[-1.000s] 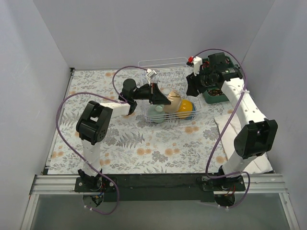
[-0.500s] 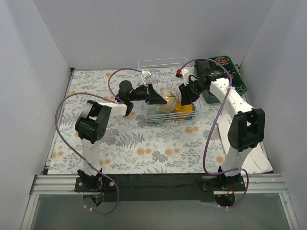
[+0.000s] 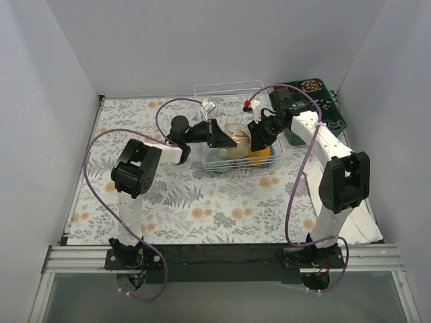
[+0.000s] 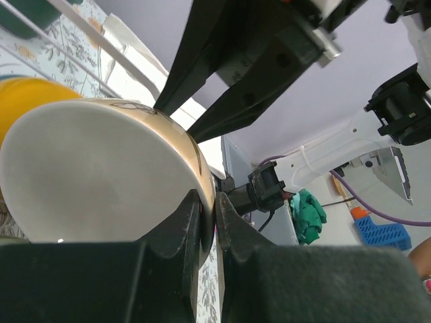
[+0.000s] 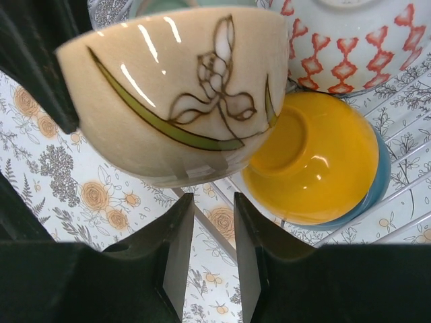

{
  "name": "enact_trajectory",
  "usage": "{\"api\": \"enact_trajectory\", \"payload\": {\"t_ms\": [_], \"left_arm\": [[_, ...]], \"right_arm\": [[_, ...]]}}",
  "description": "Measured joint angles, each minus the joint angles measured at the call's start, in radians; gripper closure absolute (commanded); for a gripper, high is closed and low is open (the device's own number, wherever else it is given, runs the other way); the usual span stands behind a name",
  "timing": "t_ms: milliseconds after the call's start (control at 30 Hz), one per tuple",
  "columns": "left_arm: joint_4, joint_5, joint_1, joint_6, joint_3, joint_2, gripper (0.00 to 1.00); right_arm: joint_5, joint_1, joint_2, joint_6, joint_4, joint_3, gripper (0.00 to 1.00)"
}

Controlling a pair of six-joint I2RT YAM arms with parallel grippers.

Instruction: Load the bowls into the dish rack

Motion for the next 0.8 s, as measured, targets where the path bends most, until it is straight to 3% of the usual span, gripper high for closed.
{"api": "enact_trajectory", "payload": {"t_ms": [267, 633, 800], "left_arm": [[-0.012, -0.02, -0.008, -0.003, -0.02, 0.027, 1.0], [-0.025, -0.061, -0.003, 0.023, -0.092, 0.015, 0.76], [-0.116, -0.062, 0.0, 0.077, -0.091, -0.005, 0.69]], "right_arm": [[-0.006, 0.024, 0.005, 0.001, 0.005, 0.001, 0.61], [-0.011, 0.069, 0.069, 0.0, 0.005, 0.034, 0.6], [-0.008, 0.081, 0.091, 0.0, 0.006, 0.065, 0.59]]}}
